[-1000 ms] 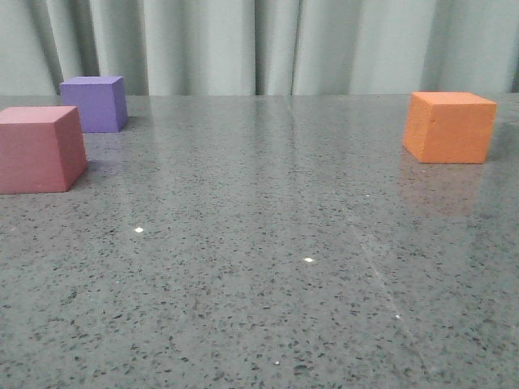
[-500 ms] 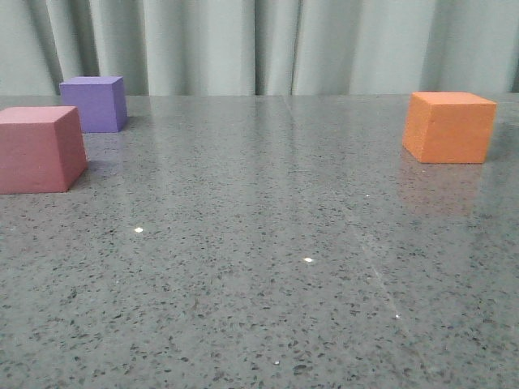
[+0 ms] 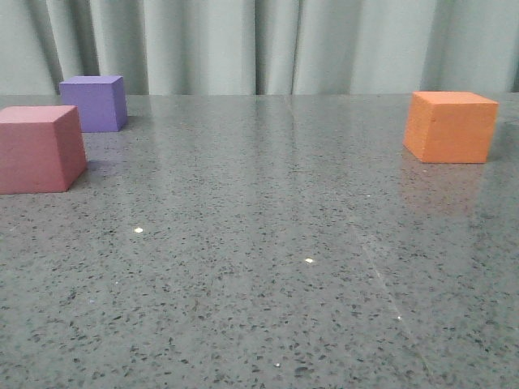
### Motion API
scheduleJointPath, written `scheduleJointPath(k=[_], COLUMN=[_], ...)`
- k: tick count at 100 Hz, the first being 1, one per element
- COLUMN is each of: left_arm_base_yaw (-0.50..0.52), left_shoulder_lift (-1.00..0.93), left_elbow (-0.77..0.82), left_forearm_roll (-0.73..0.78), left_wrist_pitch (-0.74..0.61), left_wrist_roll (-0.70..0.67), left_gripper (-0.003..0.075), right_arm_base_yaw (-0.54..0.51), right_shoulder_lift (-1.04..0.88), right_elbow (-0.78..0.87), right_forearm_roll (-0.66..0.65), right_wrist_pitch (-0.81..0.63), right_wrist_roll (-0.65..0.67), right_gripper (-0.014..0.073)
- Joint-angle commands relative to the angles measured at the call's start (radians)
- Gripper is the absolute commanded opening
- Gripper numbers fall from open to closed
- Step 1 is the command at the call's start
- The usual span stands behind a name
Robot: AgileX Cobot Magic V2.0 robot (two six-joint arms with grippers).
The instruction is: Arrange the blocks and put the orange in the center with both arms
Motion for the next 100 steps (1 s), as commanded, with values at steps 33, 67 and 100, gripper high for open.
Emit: scheduleJointPath(k=[33, 67, 100], left_arm_base_yaw=[0.001, 0.001, 0.001], left_shoulder_lift=[0.205, 0.522, 0.720], left_elbow=[-0.420, -0.693, -0.830], left_forearm_roll=[-0.007, -0.015, -0.039], left_wrist_pitch=[0.149, 0.246, 0.314], left_wrist_roll=[-0.003, -0.003, -0.003], left_gripper=[-0.0020, -0.0019, 0.0073], right_arm_base_yaw=[-0.005, -0.005, -0.005], right_shoulder_lift=[0.222, 0.529, 0.727], right_elbow=[-0.366, -0.699, -0.842], right_forearm_roll=[-0.010, -0.010, 0.012], right_wrist_pitch=[0.177, 0.413, 0.551], right_wrist_roll=[-0.009, -0.009, -0.009], right_gripper=[-0.0118, -0.0118, -0.0085])
